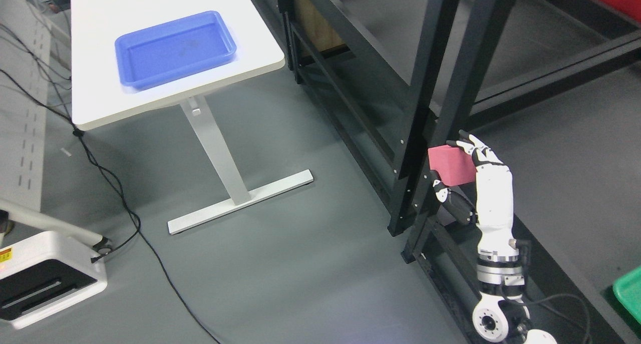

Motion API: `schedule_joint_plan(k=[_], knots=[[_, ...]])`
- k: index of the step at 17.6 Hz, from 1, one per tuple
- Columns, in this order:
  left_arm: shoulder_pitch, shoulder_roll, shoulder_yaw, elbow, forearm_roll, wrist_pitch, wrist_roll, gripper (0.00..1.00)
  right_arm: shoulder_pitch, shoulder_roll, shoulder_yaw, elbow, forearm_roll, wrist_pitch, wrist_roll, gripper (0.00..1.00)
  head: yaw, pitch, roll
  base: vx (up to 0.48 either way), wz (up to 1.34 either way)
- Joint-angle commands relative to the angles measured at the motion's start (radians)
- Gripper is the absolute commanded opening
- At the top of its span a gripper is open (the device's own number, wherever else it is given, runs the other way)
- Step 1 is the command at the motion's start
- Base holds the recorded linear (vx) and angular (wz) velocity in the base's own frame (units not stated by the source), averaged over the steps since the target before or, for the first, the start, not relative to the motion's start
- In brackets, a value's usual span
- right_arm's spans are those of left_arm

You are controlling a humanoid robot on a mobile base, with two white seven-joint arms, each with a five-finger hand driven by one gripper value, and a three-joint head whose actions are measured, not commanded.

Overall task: Pick pink block from left shelf to tray
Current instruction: 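Turn and drive to the white table carrying the cube in the right hand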

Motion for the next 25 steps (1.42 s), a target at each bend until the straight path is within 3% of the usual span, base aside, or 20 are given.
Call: schedule_joint_plan(k=[1,14,25], knots=[[-0.031,0.017,0.000,-0.017,0.000,0.000,0.001,1.00,0.009,-0.017,0.001,-0.004,0.000,-0.012,0.000,0.04,0.0000,0.000,0.000,0.054,0.44],[-0.029,0.017,0.000,-0.017,0.000,0.000,0.001,1.00,0.011,-0.017,0.007,-0.006,0.000,-0.020,0.001,0.04,0.0000,0.000,0.000,0.090,0.51],[-0.031,0.017,0.000,-0.017,0.000,0.000,0.001,1.00,0.024,-0.017,0.025,-0.004,0.000,-0.023,0.011,0.04,0.0000,0.000,0.000,0.268,0.30]])
